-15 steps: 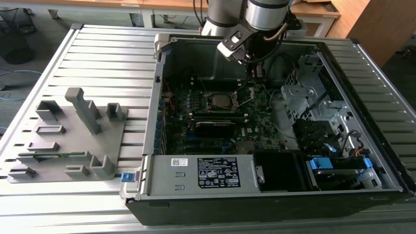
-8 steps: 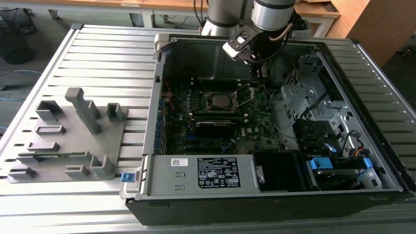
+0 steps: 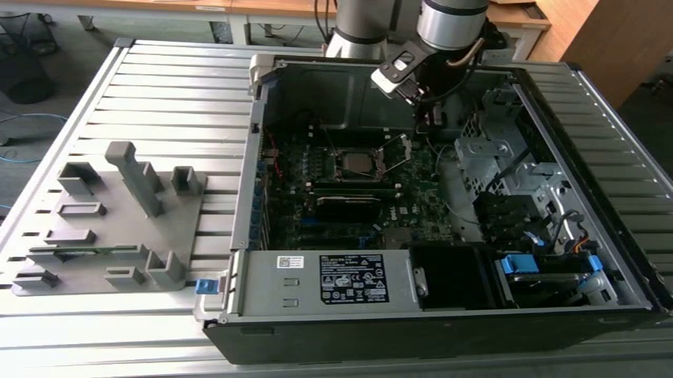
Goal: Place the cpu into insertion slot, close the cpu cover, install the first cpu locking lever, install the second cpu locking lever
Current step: 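Close the cpu cover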
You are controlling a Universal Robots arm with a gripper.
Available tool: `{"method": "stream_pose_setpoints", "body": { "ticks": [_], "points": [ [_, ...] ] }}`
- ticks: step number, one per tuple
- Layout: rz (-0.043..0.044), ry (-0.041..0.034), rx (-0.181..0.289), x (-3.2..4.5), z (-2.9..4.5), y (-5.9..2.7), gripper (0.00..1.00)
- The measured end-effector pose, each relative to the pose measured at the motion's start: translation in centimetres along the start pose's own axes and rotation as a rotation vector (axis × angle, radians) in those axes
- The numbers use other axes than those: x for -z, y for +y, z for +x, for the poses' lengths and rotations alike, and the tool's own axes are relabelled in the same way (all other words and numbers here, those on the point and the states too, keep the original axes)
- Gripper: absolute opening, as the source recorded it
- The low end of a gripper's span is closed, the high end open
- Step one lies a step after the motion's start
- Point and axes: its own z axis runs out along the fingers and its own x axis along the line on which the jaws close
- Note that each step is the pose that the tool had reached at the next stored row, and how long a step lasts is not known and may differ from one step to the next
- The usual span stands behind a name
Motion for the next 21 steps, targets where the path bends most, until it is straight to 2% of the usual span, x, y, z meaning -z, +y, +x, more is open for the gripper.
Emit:
{"method": "stream_pose_setpoints", "body": {
  "ticks": [8, 21],
  "points": [
    [0.0, -0.0001, 0.0, -0.03, 0.0, 0.19, 0.11],
    [0.0, 0.0, 0.0, -0.84, 0.01, 0.34, 0.11]
  ]
}}
